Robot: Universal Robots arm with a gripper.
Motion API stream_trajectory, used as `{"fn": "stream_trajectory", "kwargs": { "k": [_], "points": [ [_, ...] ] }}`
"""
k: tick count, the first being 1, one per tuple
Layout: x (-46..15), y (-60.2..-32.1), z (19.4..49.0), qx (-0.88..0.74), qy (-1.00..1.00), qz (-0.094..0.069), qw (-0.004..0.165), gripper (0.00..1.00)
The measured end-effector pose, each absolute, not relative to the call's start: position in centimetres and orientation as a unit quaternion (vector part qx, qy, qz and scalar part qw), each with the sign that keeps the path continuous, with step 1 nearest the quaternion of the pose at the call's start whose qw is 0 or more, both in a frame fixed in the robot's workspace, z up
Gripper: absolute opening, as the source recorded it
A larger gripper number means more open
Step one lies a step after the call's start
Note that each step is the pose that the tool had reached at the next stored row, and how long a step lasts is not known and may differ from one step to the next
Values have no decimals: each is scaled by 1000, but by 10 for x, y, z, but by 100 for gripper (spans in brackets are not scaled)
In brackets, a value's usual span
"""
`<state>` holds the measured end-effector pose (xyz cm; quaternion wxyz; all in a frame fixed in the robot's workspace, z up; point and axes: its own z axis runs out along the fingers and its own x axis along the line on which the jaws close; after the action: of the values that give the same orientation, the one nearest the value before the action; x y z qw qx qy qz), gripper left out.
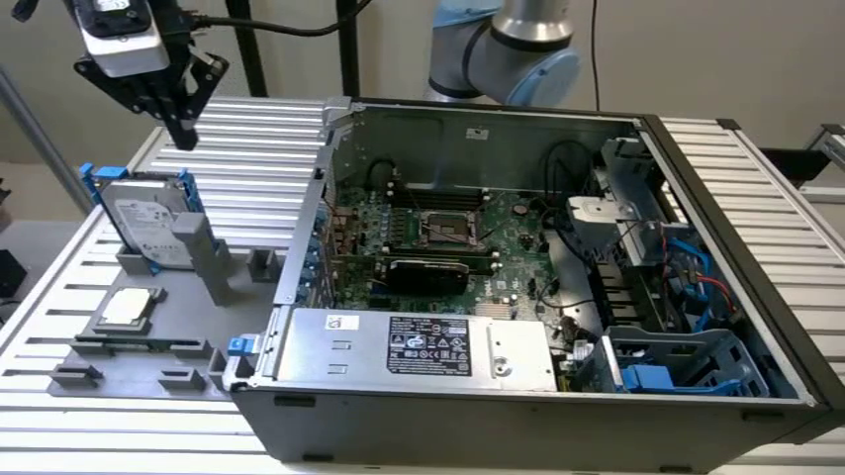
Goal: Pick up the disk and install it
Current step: 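Reach for the disk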
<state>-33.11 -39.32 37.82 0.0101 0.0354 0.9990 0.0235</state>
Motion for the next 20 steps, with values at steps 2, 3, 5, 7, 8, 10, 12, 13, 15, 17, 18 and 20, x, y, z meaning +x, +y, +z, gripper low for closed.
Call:
{"fn": "stream_trajectory", "kwargs": {
  "k": [2,3,5,7,8,10,12,13,15,17,18,20],
  "points": [
    [-340,-393,377,35,999,23,10,0],
    [-345,-393,377,35,999,23,10,0],
    [-354,-392,376,35,999,23,10,0],
    [-363,-392,375,35,999,23,10,0],
    [-368,-391,375,35,999,23,10,0],
    [-377,-391,374,35,999,23,10,0],
    [-386,-390,373,35,999,22,9,0],
    [-390,-389,373,35,999,22,9,0],
    [-399,-387,372,35,999,22,9,0],
    [-409,-386,371,35,999,22,8,0],
    [-413,-385,370,35,999,22,8,0],
    [-422,-383,370,35,999,22,8,0]
  ]
}}
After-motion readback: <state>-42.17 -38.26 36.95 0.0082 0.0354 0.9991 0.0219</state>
